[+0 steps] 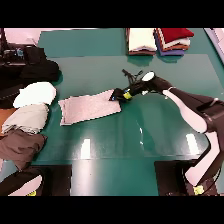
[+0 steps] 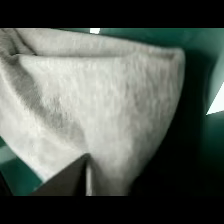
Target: Fold the shirts.
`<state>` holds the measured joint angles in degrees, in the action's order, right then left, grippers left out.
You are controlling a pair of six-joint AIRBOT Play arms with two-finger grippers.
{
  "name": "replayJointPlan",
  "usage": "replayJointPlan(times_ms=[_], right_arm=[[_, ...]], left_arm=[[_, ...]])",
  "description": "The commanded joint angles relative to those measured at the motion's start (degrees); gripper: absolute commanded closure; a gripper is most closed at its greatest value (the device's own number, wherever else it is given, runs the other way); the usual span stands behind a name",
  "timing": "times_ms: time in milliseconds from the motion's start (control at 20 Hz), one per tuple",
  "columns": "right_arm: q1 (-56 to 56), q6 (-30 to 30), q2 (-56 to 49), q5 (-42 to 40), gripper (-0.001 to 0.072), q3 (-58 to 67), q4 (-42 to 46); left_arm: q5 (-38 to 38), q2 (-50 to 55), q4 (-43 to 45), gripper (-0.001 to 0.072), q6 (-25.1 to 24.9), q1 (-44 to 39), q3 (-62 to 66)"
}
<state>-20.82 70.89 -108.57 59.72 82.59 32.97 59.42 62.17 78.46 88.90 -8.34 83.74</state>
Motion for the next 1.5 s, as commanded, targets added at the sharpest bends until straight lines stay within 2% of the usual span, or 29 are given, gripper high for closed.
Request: replayJointPlan(times_ms=[0, 50, 150, 400, 750, 950, 1100, 1300, 1450], right_arm=[[-3.39, -1.20, -3.72, -1.97, 0.0661, 5.66, -1.38], [-3.50, -1.79, -3.67, -2.36, 0.0698, 6.54, -1.31], [-2.03, -1.73, -1.99, -2.16, 0.0699, 7.78, -0.15], [10.08, 2.36, 12.90, -4.39, 0.0699, -0.13, 15.32], [45.07, 4.81, 36.28, -3.15, 0.0700, -14.62, 25.79], [65.83, 5.07, 43.82, -3.41, 0.0700, -19.67, 27.21], [77.37, 5.27, 47.45, -4.31, 0.0700, -25.09, 27.23], [83.21, 5.25, 49.90, -4.24, 0.0699, -32.59, 28.20], [82.64, 5.31, 49.64, -1.90, 0.0698, -32.92, 37.66]], left_arm=[[0.20, 0.09, -1.49, 0.0685, 0.02, -0.02, -0.02], [0.22, 0.09, -1.86, 0.0685, 0.00, -0.02, -0.02], [0.52, 0.09, -2.29, 0.0685, 0.00, -0.02, -0.02], [3.21, 0.09, -2.01, 0.0685, -0.72, -1.20, -0.02], [-1.79, 0.09, -1.97, 0.0685, -0.33, -13.73, -0.02], [-5.18, 0.09, -1.97, 0.0684, 1.16, -17.88, 0.00], [-5.64, 0.09, -1.97, 0.0685, 1.16, -18.34, 0.00], [-5.53, 0.09, -1.92, 0.0684, 1.09, -18.34, 0.00], [-4.92, 0.09, -1.88, 0.0684, 1.07, -18.34, 0.00]])
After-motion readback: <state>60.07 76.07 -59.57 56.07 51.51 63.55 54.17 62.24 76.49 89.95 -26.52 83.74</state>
